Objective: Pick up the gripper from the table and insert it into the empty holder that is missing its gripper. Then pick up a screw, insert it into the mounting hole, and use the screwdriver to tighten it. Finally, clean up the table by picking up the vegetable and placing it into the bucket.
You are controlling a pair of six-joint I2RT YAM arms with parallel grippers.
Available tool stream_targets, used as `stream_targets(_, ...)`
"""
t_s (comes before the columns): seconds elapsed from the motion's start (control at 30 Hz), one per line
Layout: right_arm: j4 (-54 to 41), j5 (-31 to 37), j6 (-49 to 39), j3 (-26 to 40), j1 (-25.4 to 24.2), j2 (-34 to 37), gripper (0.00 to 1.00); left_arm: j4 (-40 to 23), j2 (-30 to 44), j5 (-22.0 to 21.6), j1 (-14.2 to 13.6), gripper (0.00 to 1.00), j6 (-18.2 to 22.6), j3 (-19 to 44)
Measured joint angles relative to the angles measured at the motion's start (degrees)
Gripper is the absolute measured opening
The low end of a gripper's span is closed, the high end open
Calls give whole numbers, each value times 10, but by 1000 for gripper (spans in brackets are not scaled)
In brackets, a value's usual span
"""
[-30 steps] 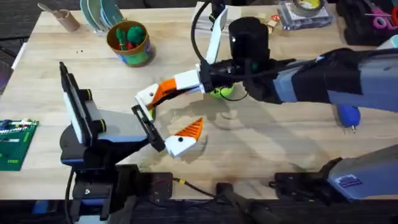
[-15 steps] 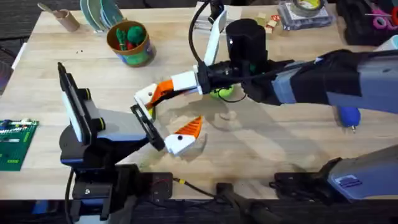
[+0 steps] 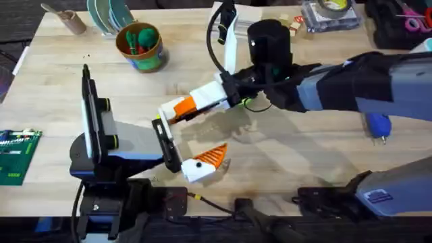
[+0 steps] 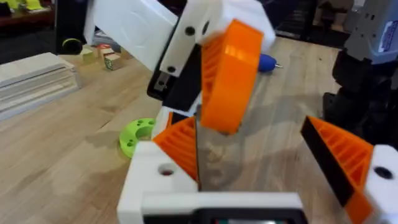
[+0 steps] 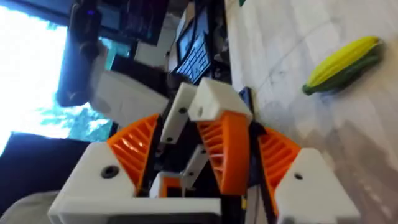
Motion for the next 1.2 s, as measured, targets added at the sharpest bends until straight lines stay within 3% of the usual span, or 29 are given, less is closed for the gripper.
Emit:
stream_targets(0.17, 0, -19, 0, 0, -11, 0, 955, -1, 0, 6, 0, 993, 0, 0)
stream_targets(0.33, -1, 55, -17, 1, -82, 0, 963, -1, 0, 7, 0, 993, 1, 0)
stream_targets(0.6, -34, 92, -62, 56, -146, 0, 969, -1, 0, 9, 0, 992, 1, 0)
stream_targets(0.9, -461, 225, -276, 162, -162, -21, 969, -1, 0, 11, 0, 992, 1, 0)
stream_targets(1.07, -671, 362, -412, 242, -146, -64, 970, -1, 0, 11, 0, 994, 1, 0)
stream_targets(1.2, -755, 491, -476, 264, -109, -99, 974, -1, 0, 11, 0, 993, 1, 0)
